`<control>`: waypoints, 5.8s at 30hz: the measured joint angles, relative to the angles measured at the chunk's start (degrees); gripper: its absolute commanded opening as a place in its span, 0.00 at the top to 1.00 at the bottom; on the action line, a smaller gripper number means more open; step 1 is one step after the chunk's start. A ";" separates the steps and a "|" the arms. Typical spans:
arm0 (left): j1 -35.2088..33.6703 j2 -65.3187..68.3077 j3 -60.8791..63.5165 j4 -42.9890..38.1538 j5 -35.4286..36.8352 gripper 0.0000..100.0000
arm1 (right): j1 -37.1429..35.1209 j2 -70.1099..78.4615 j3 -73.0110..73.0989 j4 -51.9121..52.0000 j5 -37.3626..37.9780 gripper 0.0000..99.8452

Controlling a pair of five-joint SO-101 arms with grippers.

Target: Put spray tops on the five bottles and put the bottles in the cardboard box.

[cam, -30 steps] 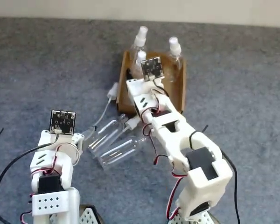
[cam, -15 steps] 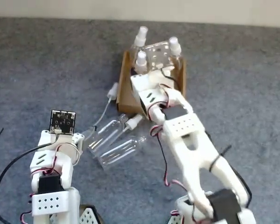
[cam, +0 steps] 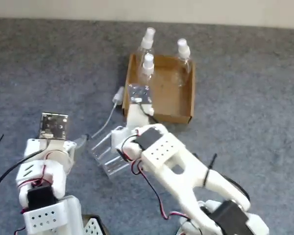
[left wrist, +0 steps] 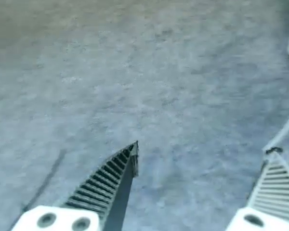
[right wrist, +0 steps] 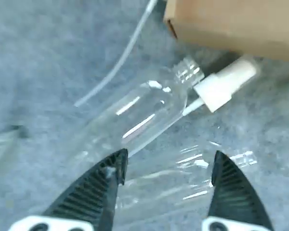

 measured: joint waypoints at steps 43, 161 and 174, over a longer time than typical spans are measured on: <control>-2.37 81.05 -68.31 9.05 -6.95 0.64 | -5.45 11.34 -4.92 6.95 -27.52 0.78; 7.30 140.31 -121.58 36.84 -12.22 0.89 | 68.75 22.07 -23.47 18.37 71.21 0.76; 6.15 140.31 -121.58 37.27 -14.15 0.89 | 71.03 27.08 -36.75 37.54 68.84 0.74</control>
